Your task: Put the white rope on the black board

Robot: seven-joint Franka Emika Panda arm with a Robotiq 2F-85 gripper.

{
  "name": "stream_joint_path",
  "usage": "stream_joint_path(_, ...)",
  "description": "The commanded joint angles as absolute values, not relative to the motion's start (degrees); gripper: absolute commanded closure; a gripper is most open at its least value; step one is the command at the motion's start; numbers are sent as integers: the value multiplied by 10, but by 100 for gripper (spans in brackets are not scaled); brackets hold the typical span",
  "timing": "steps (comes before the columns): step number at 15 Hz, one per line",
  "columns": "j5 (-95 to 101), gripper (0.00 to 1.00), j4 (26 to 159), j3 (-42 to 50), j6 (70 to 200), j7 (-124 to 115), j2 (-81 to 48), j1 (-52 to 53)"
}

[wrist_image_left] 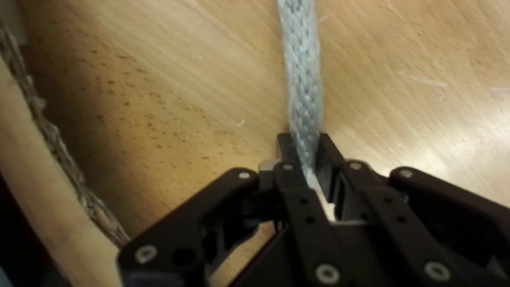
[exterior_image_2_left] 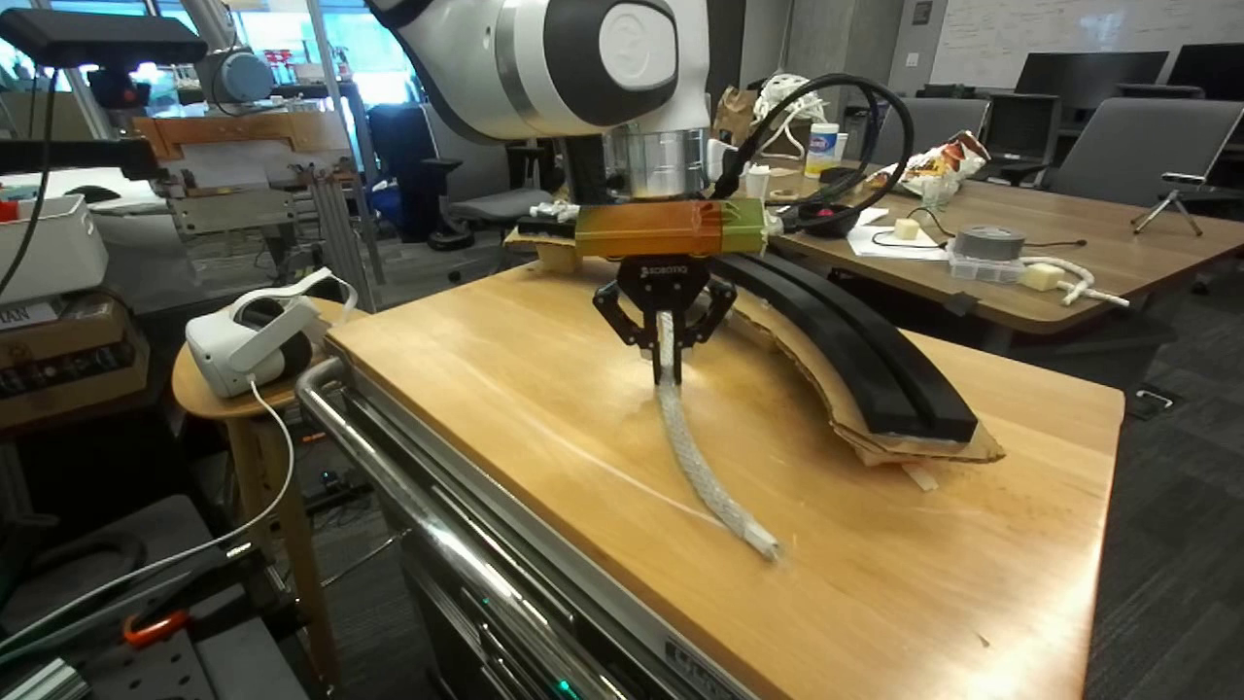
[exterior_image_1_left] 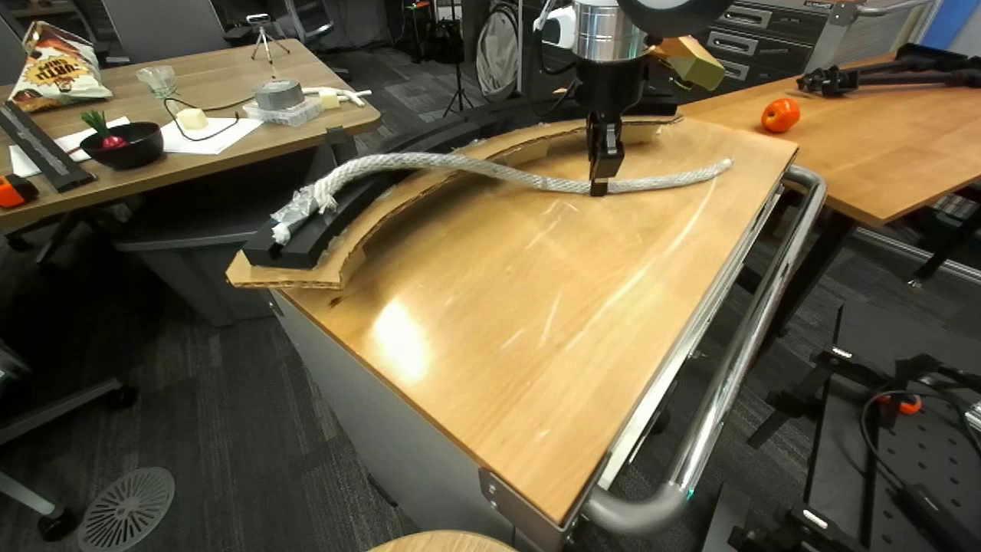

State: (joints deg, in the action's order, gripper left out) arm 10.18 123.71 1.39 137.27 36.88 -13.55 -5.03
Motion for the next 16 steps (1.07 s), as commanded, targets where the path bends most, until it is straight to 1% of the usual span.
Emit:
stream_joint_path(1, 105, 100, 1263, 11, 1380, 388, -100, -57)
stream_joint_path(2, 125, 98, 1276, 16, 1387, 378, -83, -52)
stream_joint_path(5, 209, 97, 1307, 28, 1402, 337, -35, -39)
stream_joint_path(8, 314, 97, 1308, 27, 1392, 273, -4, -31)
stream_joint_path(13, 433, 97, 1232, 20, 1411, 170, -61, -22)
stream_joint_path(16, 466, 97, 1185, 24, 1404, 126, -104, -19)
